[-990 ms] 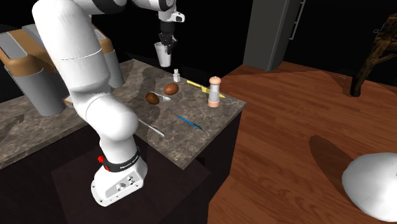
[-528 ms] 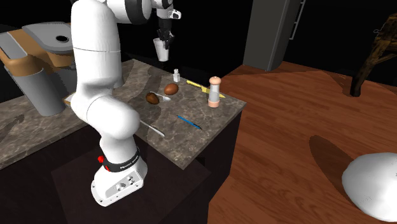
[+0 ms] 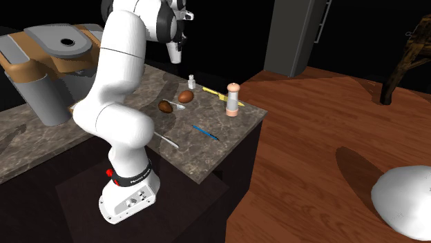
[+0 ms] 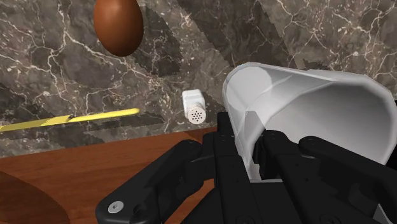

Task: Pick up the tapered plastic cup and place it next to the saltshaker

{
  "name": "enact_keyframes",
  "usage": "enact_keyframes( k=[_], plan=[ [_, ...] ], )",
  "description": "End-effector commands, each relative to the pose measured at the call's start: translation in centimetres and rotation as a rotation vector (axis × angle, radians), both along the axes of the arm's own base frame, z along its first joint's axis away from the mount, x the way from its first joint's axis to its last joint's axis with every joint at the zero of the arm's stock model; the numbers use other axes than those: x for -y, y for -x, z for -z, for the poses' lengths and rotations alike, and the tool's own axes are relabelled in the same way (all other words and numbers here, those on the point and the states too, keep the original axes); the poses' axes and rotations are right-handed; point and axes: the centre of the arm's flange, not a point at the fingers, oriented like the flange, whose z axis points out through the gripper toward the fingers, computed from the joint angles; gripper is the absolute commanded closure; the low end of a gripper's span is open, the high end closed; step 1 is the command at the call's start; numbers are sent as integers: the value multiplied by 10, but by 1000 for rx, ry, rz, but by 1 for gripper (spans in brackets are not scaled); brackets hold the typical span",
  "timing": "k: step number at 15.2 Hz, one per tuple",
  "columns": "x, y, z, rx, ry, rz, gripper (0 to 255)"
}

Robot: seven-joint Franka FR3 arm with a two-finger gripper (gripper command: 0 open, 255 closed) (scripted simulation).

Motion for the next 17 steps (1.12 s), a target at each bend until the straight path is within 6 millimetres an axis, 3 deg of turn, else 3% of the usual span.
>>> enact_keyframes(
  k=[1, 17],
  plan=[
    [0, -1, 10, 1, 0, 1, 255],
    [0, -1, 95, 1, 0, 1, 255]
  ],
)
